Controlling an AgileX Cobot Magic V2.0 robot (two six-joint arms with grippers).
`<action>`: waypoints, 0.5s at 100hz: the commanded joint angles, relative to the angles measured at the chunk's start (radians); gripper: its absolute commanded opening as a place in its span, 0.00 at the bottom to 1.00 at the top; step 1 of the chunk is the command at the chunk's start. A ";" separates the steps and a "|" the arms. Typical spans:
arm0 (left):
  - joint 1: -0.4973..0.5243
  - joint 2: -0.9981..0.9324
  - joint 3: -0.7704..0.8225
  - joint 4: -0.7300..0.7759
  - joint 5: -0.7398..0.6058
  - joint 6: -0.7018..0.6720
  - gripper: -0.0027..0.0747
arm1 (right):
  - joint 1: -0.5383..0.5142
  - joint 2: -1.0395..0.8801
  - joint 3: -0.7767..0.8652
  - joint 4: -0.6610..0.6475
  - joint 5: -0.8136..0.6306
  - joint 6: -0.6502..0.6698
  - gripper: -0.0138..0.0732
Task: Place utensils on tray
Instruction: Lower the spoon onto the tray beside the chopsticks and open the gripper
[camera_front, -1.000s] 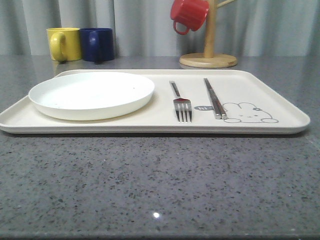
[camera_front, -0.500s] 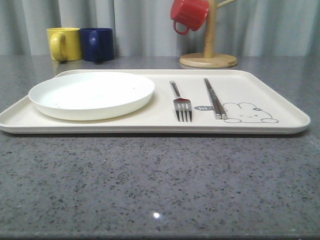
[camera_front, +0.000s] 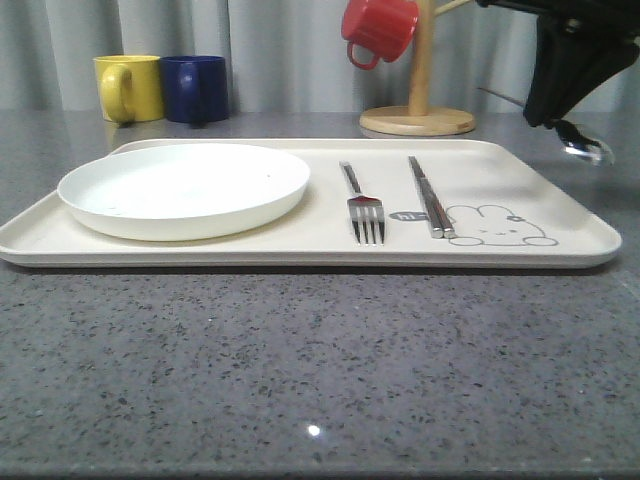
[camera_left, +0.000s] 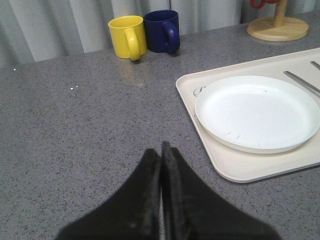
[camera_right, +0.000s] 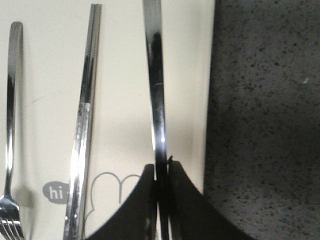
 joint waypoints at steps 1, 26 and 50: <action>-0.009 0.011 -0.023 -0.005 -0.076 -0.008 0.01 | 0.018 -0.016 -0.032 0.009 -0.054 0.043 0.08; -0.009 0.011 -0.023 -0.005 -0.076 -0.008 0.01 | 0.055 0.053 -0.032 0.005 -0.112 0.106 0.08; -0.009 0.011 -0.023 -0.005 -0.076 -0.008 0.01 | 0.055 0.088 -0.032 -0.045 -0.120 0.137 0.08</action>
